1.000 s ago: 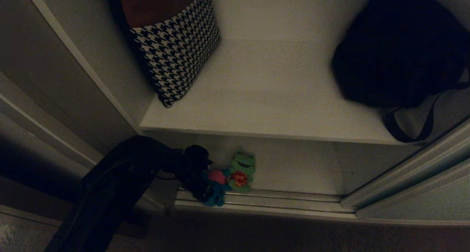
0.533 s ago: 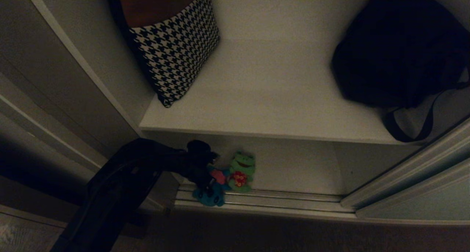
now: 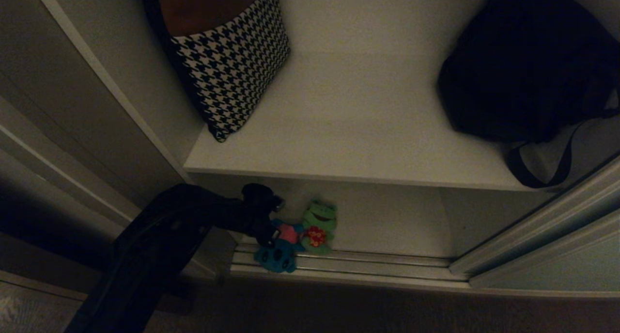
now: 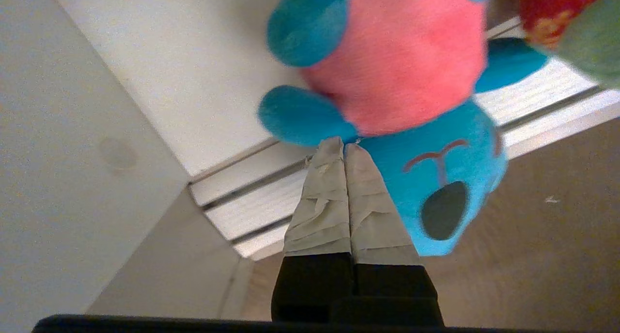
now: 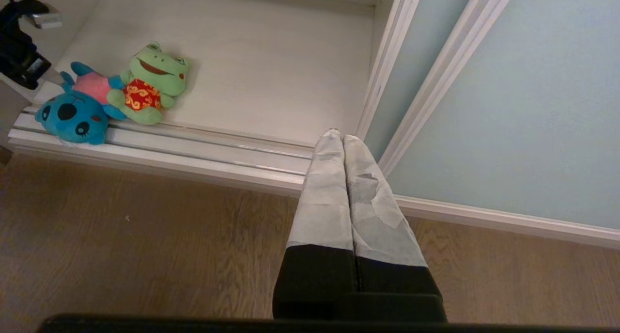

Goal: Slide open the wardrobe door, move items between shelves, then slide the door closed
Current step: Place the green doll on the lower shelf

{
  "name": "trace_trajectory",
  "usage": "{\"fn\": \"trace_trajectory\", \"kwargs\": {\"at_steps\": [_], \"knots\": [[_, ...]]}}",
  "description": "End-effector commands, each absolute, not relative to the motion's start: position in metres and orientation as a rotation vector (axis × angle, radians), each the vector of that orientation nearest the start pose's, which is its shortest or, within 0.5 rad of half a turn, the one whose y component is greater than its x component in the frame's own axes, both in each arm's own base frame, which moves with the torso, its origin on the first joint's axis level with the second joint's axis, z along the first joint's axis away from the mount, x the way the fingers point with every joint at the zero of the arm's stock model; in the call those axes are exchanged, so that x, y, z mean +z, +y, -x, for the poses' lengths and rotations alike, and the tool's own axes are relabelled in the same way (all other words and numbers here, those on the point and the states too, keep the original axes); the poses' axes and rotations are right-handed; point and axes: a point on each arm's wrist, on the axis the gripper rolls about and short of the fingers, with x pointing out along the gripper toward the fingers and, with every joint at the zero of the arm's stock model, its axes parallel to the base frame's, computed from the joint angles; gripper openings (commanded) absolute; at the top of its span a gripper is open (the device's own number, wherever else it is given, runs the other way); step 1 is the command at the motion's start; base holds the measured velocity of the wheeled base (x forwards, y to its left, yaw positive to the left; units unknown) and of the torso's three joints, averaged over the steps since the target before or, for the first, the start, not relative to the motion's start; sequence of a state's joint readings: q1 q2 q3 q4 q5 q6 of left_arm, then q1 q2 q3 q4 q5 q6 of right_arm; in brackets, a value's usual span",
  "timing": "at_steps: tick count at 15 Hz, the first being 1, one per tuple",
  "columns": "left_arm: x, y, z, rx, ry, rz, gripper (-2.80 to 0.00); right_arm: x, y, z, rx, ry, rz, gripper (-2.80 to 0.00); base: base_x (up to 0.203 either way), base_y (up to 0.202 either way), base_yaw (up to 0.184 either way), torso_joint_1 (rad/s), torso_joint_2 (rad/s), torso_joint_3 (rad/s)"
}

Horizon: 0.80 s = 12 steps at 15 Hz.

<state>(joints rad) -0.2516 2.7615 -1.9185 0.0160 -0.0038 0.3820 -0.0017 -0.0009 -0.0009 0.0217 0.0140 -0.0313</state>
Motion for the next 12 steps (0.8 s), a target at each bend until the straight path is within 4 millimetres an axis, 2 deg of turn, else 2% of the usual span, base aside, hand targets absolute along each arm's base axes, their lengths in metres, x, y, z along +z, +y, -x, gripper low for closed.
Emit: {"fn": "trace_trajectory", "kwargs": {"at_steps": [1, 5, 8, 11, 12], "knots": [[-0.0444, -0.1222, -0.5046, -0.398, 0.792, -0.476, -2.8, 0.0732, 0.0003, 0.0229, 0.013, 0.02, 0.032, -2.8, 0.0, 0.0, 0.0, 0.0, 0.0, 0.0], [-0.0449, -0.1202, -0.5079, -0.404, 0.753, -0.478, -2.8, 0.0737, 0.0003, 0.0231, 0.013, 0.018, 0.032, -2.8, 0.0, 0.0, 0.0, 0.0, 0.0, 0.0], [-0.0493, -0.1221, -0.5027, -0.511, 0.756, -0.445, -2.8, 0.0733, 0.0003, 0.0229, 0.013, 0.02, 0.031, -2.8, 0.0, 0.0, 0.0, 0.0, 0.0, 0.0], [-0.0434, -0.1235, -0.5037, -0.551, 0.719, -0.436, -2.8, 0.0736, 0.0004, 0.023, 0.014, 0.018, 0.032, -2.8, 0.0, 0.0, 0.0, 0.0, 0.0, 0.0], [-0.0456, -0.1238, -0.5032, -0.569, 0.717, -0.43, 0.0, 0.0734, 0.0004, 0.023, 0.013, 0.019, 0.032, -2.8, 0.0, 0.0, 0.0, 0.0, 0.0, 0.0]]}}
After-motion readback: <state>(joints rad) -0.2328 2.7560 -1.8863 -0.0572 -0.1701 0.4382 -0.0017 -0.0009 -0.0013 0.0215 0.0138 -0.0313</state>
